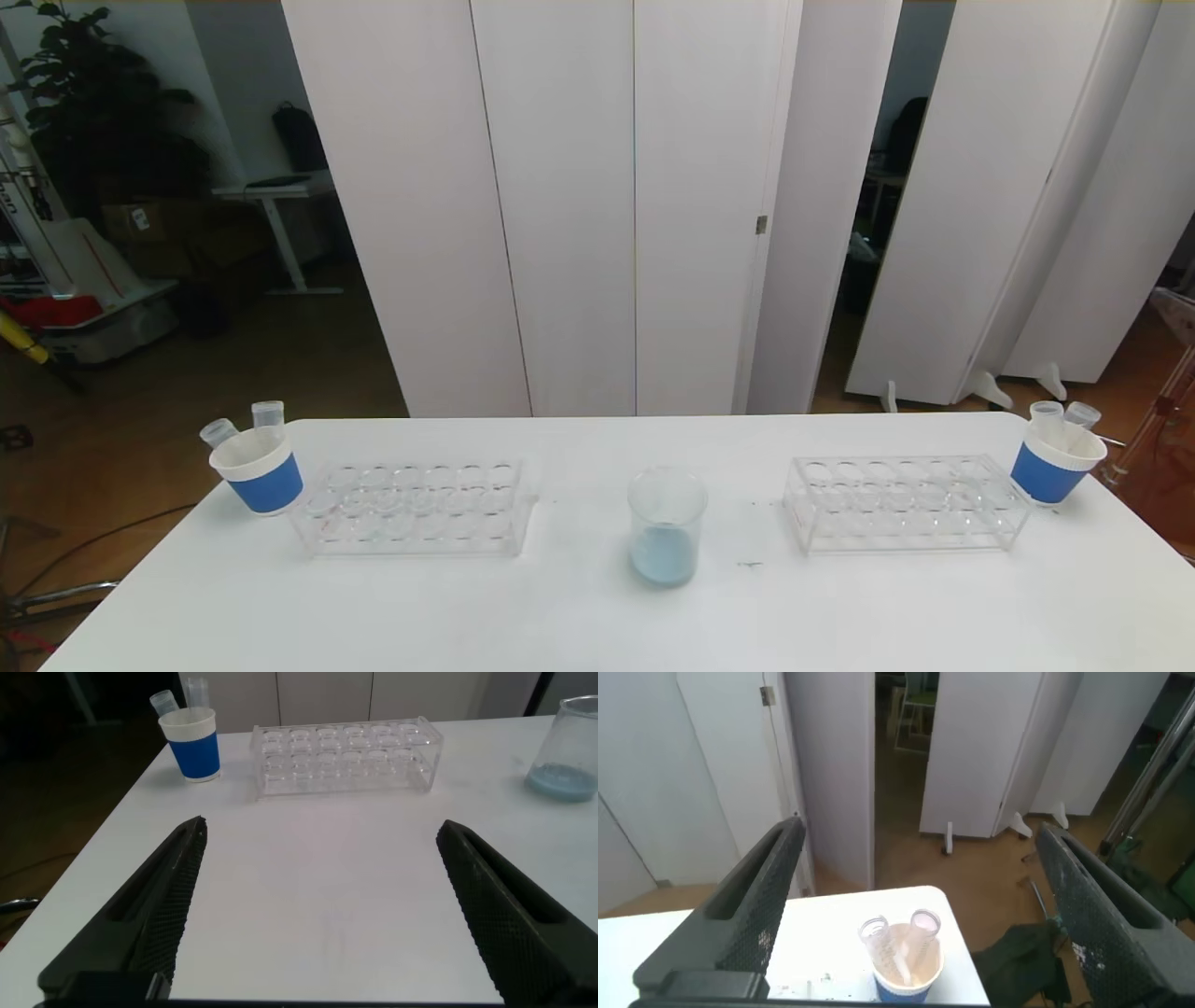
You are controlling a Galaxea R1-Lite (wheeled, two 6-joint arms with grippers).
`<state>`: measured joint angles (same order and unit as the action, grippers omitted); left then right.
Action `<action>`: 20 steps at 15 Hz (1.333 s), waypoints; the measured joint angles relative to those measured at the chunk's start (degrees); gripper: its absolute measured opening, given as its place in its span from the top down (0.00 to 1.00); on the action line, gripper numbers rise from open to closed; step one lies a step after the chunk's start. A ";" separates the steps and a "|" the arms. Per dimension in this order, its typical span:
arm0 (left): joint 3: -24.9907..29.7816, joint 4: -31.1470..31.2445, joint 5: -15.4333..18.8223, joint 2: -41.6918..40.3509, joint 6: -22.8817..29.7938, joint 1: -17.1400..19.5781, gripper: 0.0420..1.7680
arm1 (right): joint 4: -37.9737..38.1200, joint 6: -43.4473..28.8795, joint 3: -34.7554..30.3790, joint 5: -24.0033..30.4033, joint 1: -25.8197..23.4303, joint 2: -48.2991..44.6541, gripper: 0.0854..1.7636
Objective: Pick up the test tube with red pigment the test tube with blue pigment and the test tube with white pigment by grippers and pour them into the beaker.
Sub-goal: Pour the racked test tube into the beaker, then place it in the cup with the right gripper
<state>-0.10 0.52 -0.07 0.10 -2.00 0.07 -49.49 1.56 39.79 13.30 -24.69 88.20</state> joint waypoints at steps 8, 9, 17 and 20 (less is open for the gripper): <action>0.00 0.00 0.00 0.00 0.00 0.00 0.01 | 36.49 0.15 1.83 3.75 11.61 -40.41 0.01; 0.00 0.00 0.00 0.00 -0.01 0.00 0.01 | 41.16 0.15 1.83 3.75 13.14 -45.42 0.01; 0.00 0.00 0.00 0.00 0.00 0.00 0.01 | 61.56 -0.18 -10.69 -6.22 23.34 -76.50 0.01; 0.00 0.00 0.00 0.00 0.00 0.00 0.01 | 61.31 -0.88 -20.72 -8.23 24.36 -82.40 0.01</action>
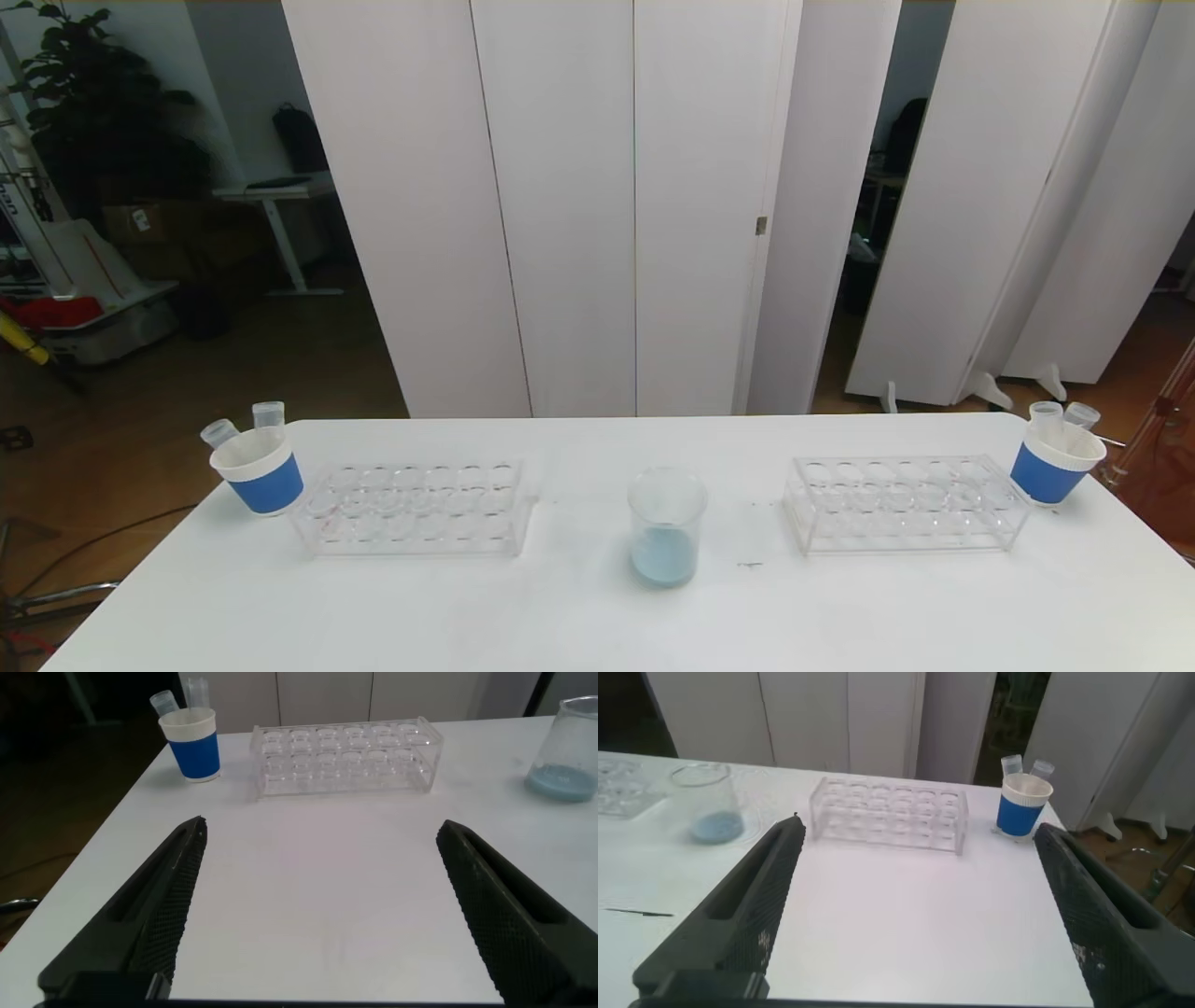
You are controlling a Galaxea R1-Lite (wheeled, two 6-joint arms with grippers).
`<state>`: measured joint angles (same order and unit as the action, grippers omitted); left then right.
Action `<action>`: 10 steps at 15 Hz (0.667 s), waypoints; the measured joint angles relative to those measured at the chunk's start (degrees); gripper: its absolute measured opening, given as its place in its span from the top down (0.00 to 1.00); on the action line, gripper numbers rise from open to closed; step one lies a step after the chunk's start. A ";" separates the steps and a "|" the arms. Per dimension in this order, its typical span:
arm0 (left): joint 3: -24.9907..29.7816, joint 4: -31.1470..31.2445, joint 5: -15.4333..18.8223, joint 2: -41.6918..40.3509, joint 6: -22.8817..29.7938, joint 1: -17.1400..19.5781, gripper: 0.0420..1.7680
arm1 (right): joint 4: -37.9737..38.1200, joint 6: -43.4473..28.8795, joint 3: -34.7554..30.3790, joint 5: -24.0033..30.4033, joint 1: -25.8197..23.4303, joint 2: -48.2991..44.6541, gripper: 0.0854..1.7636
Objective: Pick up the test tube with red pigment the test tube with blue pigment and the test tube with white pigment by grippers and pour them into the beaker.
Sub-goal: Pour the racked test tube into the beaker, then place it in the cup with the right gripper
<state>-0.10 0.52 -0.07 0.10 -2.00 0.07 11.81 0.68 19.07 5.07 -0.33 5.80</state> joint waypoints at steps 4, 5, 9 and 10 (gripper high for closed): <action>0.00 -0.01 0.00 0.00 0.00 0.00 0.01 | -0.63 -2.16 -9.26 -1.52 0.22 -4.64 0.01; 0.00 0.00 0.02 0.00 -0.01 0.00 0.01 | -0.90 -2.19 -10.42 -1.96 0.22 -5.10 0.01; 0.00 0.00 0.00 0.00 0.02 0.00 0.01 | -1.48 -2.05 -14.19 -5.58 0.26 -5.80 0.01; 0.00 0.00 0.00 0.00 0.00 0.00 0.01 | -2.45 -2.00 -14.69 -5.67 0.26 -5.83 0.01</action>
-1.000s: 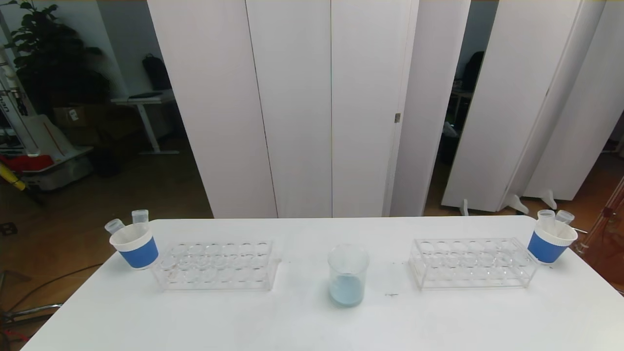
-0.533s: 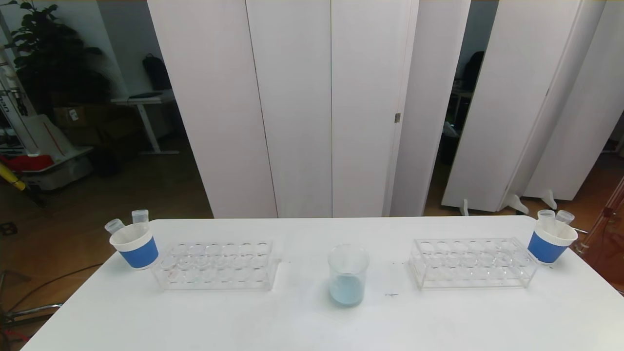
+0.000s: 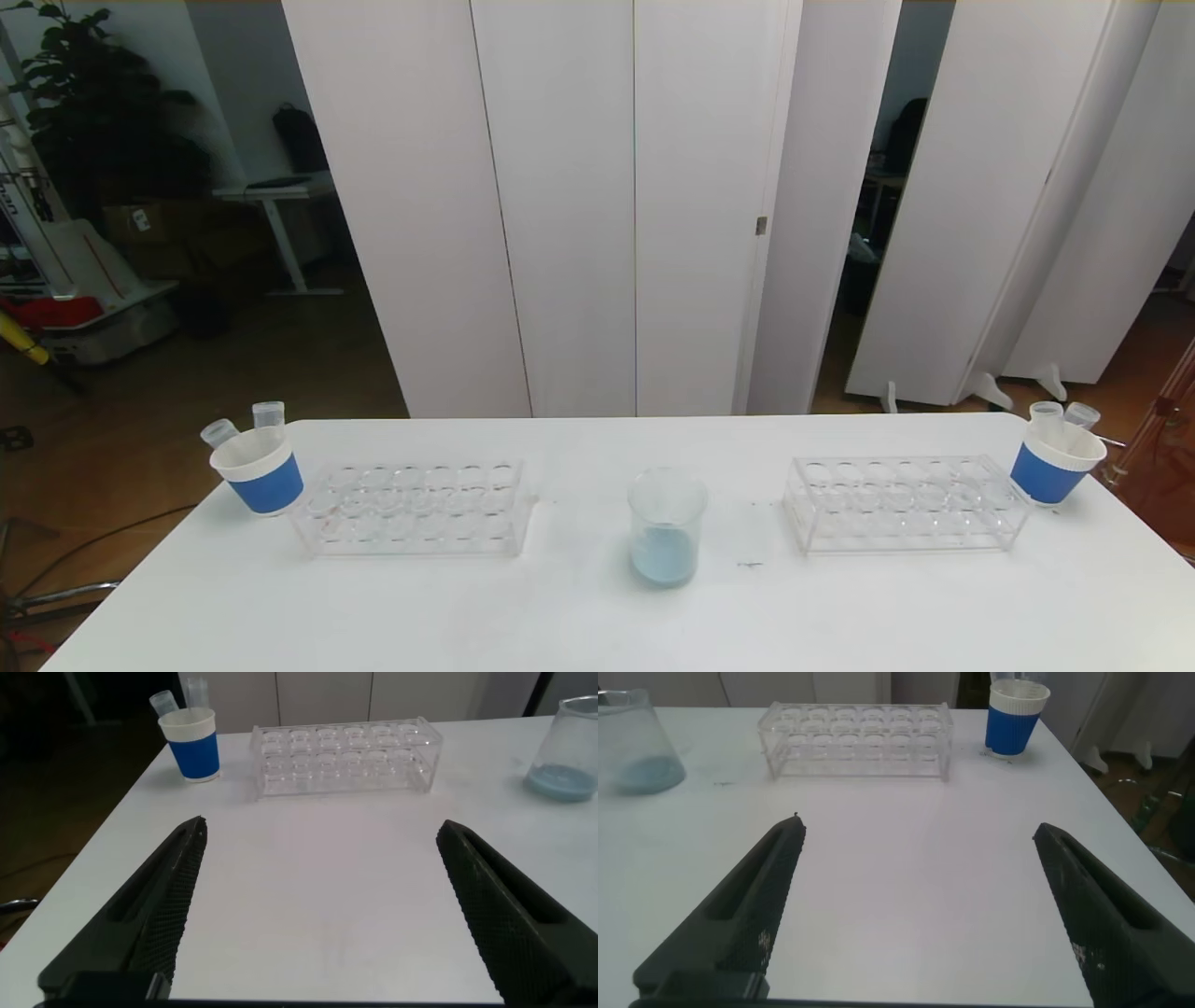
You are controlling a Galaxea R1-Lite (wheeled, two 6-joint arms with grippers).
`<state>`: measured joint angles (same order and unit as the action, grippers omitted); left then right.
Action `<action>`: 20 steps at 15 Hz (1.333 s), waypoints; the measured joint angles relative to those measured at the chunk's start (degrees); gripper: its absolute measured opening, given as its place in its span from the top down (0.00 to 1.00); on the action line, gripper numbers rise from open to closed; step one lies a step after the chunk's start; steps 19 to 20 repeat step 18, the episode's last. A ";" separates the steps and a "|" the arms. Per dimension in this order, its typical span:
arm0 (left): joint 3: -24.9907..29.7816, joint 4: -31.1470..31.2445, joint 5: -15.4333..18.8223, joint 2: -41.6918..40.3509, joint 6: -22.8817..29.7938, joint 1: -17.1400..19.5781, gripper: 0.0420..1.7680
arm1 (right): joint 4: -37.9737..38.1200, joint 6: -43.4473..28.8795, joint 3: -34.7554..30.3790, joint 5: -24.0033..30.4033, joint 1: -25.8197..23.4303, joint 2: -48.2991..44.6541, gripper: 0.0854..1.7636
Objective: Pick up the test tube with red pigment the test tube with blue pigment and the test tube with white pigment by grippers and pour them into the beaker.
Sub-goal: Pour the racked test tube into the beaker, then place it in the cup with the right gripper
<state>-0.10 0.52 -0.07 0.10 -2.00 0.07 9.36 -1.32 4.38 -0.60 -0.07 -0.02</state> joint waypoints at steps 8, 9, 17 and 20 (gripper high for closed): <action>0.00 0.00 0.00 0.00 0.00 -0.02 0.01 | -9.87 0.20 -3.22 0.60 0.07 0.00 0.01; 0.00 0.00 0.00 0.00 0.00 -0.02 0.01 | -9.87 0.16 -3.83 0.57 0.07 0.00 0.01; 0.00 0.00 0.00 0.00 0.00 0.00 0.01 | -9.80 0.20 -4.35 0.60 0.07 -0.02 0.01; 0.00 0.00 0.00 0.00 0.00 0.00 0.01 | -9.80 0.20 -4.33 0.60 0.07 -0.02 0.01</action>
